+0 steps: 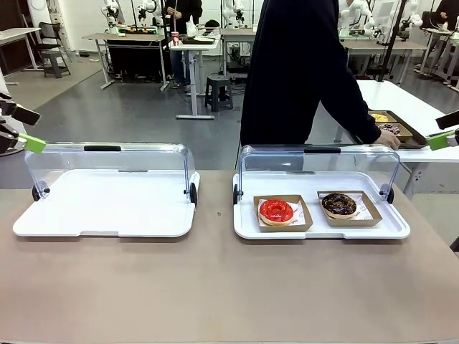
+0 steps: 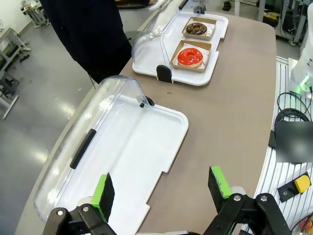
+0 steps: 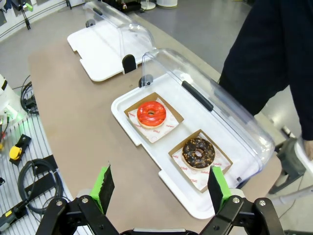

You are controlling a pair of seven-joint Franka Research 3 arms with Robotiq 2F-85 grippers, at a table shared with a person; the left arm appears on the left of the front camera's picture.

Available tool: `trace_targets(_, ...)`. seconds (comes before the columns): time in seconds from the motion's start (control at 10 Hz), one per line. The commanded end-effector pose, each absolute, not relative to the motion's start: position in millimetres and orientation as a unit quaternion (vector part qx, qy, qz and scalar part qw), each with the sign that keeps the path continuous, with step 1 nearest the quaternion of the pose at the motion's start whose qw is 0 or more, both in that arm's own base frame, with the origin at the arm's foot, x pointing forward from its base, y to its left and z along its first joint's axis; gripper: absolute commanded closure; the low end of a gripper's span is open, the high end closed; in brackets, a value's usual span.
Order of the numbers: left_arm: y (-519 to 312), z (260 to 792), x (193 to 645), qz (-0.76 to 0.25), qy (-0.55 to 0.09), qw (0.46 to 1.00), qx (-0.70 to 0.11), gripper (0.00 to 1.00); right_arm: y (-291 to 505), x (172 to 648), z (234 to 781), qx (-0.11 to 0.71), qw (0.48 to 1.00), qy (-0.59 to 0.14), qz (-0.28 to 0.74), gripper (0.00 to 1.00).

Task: Provide the desired donut to the person.
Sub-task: Place the picked Paper togo box onto the Handle tray extended by the person.

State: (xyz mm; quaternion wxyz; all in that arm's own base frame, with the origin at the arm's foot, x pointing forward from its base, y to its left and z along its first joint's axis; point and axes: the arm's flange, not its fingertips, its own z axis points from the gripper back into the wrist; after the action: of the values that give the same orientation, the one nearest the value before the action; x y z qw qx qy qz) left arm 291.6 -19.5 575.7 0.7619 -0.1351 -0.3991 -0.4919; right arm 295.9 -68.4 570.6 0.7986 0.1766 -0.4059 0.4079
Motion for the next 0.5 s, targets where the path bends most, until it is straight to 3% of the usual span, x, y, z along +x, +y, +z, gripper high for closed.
trace_targets(0.0,-18.3,576.2,291.3,-0.49,-0.4,0.763,-0.135,0.0,-66.8,297.2,567.3,0.185,0.793,-0.411,0.41,0.0)
trace_targets(0.4,-18.3,576.2,291.3,-0.49,-0.4,0.763,-0.135,0.0,-66.8,297.2,567.3,0.185,0.793,-0.411,0.41,0.0)
